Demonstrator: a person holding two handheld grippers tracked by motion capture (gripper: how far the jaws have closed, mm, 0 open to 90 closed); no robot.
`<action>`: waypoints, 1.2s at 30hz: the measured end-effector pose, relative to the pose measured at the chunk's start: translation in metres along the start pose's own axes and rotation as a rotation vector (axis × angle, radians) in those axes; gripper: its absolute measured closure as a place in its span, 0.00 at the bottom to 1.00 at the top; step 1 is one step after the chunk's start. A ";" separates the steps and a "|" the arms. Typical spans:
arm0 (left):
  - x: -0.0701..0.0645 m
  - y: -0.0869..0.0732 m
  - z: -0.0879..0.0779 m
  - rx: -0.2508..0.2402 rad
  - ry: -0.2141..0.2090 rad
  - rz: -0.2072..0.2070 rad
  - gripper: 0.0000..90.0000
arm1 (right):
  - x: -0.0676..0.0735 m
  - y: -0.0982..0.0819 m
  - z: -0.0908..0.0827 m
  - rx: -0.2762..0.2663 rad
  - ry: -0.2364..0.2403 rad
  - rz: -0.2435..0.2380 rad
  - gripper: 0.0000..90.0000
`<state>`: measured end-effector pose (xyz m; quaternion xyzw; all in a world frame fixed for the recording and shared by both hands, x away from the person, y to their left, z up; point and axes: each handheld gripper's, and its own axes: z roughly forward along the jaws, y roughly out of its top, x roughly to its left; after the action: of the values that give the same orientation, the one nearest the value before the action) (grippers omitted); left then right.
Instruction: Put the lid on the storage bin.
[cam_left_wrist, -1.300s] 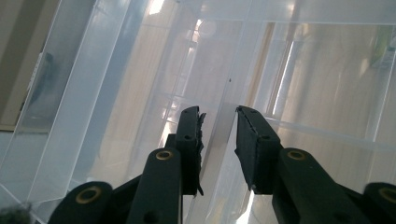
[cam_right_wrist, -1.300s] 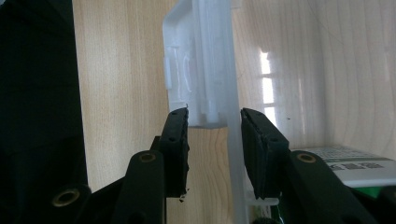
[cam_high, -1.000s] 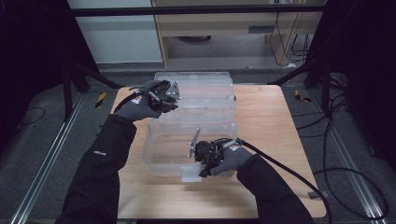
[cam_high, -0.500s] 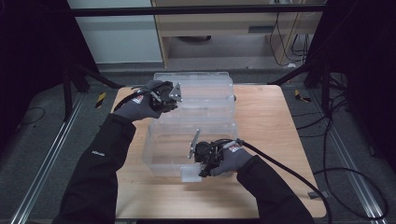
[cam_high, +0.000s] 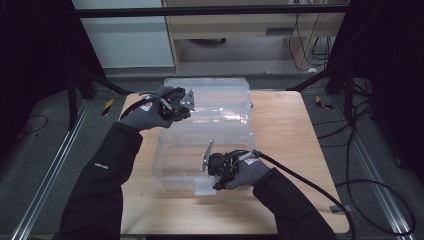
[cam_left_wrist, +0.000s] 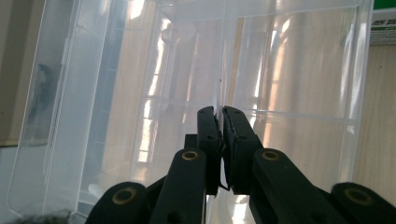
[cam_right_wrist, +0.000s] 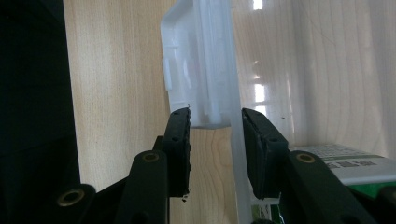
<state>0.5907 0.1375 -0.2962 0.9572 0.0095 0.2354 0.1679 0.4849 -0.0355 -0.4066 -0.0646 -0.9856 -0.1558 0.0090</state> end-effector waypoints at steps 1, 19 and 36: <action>-0.001 0.000 -0.001 0.001 -0.001 0.003 0.96 | 0.000 0.000 0.000 0.000 -0.002 0.003 0.71; -0.028 0.004 -0.020 -0.002 0.007 0.032 0.96 | 0.001 0.000 0.000 -0.007 -0.014 0.011 0.72; -0.060 0.000 -0.033 -0.022 0.016 0.038 0.96 | 0.003 -0.004 0.000 -0.030 -0.019 -0.015 0.72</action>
<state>0.5229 0.1417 -0.2955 0.9533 -0.0099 0.2465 0.1740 0.4811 -0.0391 -0.4075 -0.0587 -0.9837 -0.1701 -0.0025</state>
